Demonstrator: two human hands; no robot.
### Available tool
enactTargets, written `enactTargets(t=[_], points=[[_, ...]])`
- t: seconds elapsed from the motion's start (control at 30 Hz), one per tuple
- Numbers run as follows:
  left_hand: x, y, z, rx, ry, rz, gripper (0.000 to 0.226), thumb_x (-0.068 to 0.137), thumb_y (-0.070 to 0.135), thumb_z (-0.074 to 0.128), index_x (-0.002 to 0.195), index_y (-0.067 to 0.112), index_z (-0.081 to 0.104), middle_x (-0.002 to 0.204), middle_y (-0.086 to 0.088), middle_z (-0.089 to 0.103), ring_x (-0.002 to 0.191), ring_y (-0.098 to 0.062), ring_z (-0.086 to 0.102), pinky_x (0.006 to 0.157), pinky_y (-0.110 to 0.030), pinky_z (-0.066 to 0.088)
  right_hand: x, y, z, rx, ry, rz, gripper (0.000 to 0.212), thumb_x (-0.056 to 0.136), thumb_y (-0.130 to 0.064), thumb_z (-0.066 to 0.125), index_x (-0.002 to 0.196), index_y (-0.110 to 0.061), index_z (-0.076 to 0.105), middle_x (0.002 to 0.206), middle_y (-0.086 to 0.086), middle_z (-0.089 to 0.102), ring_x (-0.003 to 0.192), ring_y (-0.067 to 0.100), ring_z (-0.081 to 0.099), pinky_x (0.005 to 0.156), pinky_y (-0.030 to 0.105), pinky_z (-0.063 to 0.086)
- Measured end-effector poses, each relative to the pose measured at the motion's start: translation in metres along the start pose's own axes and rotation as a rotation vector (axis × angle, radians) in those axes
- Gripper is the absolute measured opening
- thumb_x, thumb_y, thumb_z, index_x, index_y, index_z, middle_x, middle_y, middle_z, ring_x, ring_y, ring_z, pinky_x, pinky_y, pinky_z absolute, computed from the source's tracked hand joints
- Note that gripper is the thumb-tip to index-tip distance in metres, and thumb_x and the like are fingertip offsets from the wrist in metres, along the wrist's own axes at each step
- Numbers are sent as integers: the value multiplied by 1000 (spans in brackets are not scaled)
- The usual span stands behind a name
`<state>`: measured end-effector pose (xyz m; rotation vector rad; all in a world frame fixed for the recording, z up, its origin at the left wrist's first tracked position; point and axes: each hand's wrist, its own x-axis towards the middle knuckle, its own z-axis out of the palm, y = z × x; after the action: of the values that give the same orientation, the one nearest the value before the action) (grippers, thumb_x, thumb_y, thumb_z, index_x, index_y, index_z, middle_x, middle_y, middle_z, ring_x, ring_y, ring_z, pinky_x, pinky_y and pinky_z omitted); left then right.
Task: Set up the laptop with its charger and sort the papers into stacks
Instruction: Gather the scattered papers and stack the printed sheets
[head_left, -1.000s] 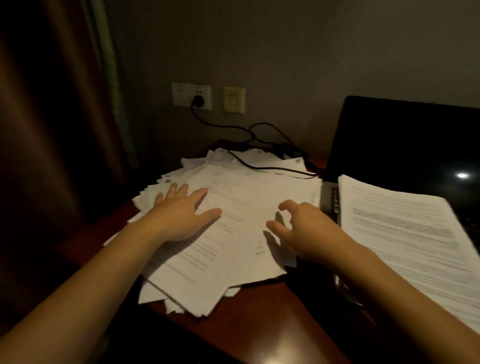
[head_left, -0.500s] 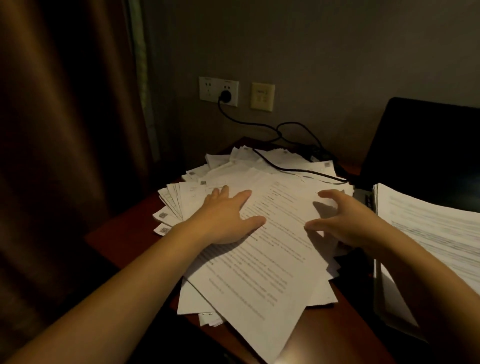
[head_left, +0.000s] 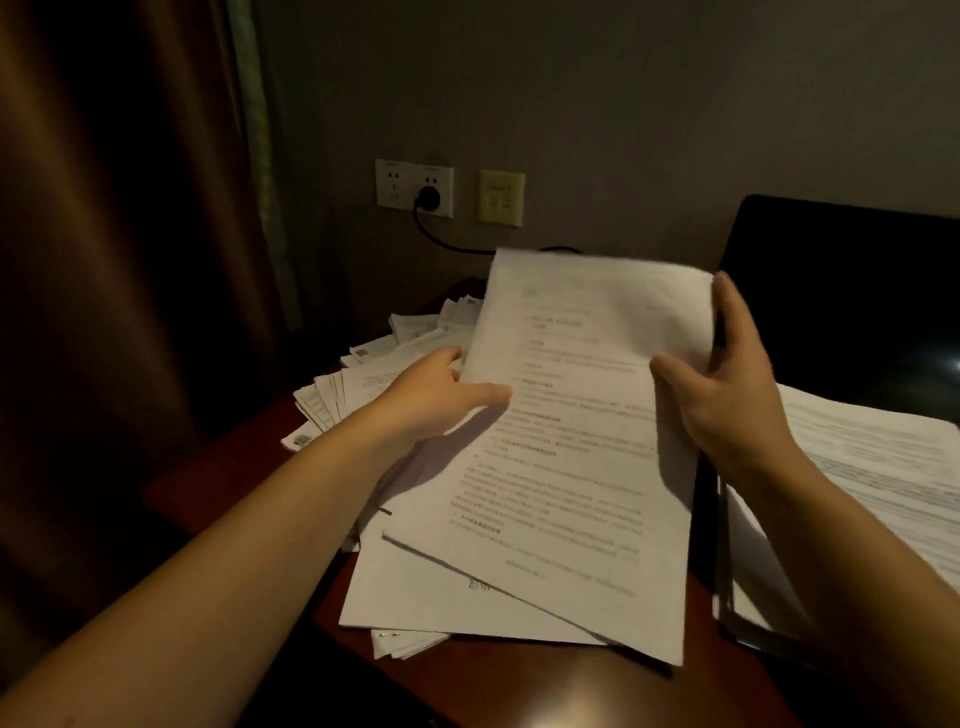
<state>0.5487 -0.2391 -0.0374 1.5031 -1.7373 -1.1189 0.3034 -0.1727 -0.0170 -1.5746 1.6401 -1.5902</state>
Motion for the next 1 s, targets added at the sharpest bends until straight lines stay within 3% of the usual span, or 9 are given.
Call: enactTargets(t=[0.1,0.17,0.23,0.3,0.37,0.47,0.7,0.87,1.0], points=[[-10,8,0,-302,-46,78,31,94,35,67,124,27,64,108,7,76,95,-17,74,82,-38,59,6,-14,-9,241,20,-1,74,96,-11,62,152,-41,24,127,-4,61,101,19,71,77,45,62],[-18,16,3,-406,71,190,17,99,30,62,114,26,67,98,7,77,89,-15,75,70,-32,60,12,-22,-13,327,23,31,68,99,-16,59,153,-37,26,121,-4,67,103,17,71,82,48,61],[-20,25,4,-462,257,321,12,98,28,63,110,26,65,97,7,77,89,-11,74,68,-29,61,13,-29,-16,374,-21,76,60,99,-18,58,151,-32,32,119,-3,70,103,14,71,82,43,61],[-24,36,4,-500,361,425,9,98,29,63,107,28,62,99,10,75,92,-6,73,73,-27,62,10,-35,-14,289,-62,49,43,99,-22,57,139,-31,44,117,-7,67,101,11,69,71,30,62],[-29,45,2,-477,391,516,7,98,31,61,104,28,58,102,9,73,94,-6,72,73,-28,62,7,-41,-12,225,-38,-12,29,100,-25,55,129,-29,50,113,-10,65,98,9,68,66,25,61],[-37,54,2,-464,393,625,9,101,31,56,108,31,51,109,5,70,97,-9,73,71,-28,62,7,-44,-9,231,-37,-88,25,101,-22,53,126,-28,51,113,-11,64,101,5,66,71,26,60],[-46,11,25,-430,372,476,12,104,29,49,115,34,51,112,8,68,99,-2,69,68,-18,57,-1,-24,4,198,-107,19,32,96,-20,61,123,-32,49,114,-13,64,103,9,66,84,36,60],[-45,17,25,-417,303,431,15,105,27,48,111,38,56,102,22,72,95,-4,71,66,-21,59,-4,-29,-11,77,-86,-10,26,97,-21,60,120,-29,51,110,-12,65,98,10,68,73,30,59],[-44,41,44,-508,221,384,19,105,18,50,109,33,61,97,15,75,90,-6,73,65,-21,58,-12,-26,-43,76,-2,36,26,97,-20,59,122,-24,52,111,-8,67,98,12,69,75,31,60]])
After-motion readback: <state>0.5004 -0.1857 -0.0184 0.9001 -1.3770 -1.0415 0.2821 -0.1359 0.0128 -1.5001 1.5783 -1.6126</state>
